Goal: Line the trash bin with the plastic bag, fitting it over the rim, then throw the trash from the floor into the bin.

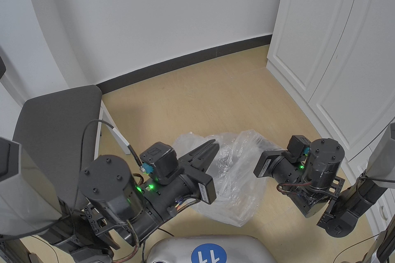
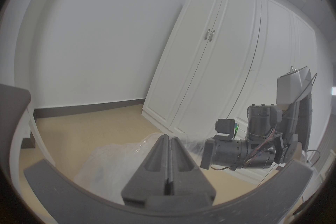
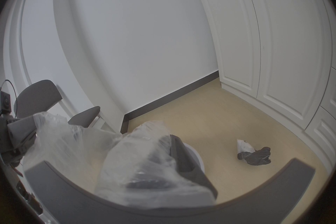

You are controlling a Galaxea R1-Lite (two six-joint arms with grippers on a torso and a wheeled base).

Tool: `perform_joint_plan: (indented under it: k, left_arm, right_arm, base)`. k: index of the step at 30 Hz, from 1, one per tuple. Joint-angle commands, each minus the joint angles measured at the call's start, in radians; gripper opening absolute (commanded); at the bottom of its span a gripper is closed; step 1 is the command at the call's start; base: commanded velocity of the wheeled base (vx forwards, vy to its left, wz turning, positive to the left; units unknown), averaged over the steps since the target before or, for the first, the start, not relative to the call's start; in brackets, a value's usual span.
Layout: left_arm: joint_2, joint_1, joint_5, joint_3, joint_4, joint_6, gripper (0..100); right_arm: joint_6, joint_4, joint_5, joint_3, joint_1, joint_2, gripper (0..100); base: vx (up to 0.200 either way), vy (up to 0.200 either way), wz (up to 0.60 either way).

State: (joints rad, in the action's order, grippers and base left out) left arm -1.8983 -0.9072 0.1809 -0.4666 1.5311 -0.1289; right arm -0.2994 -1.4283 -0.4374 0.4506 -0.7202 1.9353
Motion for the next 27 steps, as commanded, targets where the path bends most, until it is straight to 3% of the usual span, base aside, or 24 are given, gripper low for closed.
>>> perform_joint_plan:
  k: [1,9,17,27]
  left_arm:
    - [-0.053,-0.002,0.002,-0.038,0.0,-0.024,0]
    - [-0.116,0.002,0.006,-0.109,0.0,-0.117,0]
    - [-0.202,0.011,0.008,-0.161,0.0,-0.155,0]
    - [-0.265,0.041,0.009,-0.214,0.0,-0.193,0]
  right_arm:
    - [-0.012,-0.001,0.0,0.028,0.012,0.04,0]
    - [-0.026,-0.004,0.0,0.046,0.028,0.096,0]
    - [-0.032,-0.004,0.002,0.062,0.071,0.149,0]
    - [-0.063,-0.004,0.049,0.06,0.09,0.215,0]
  base:
    - [0.0,0.0,0.0]
    - [0.0,0.0,0.0]
    - [0.0,0.0,0.0]
    - [0.0,0.0,0.0]
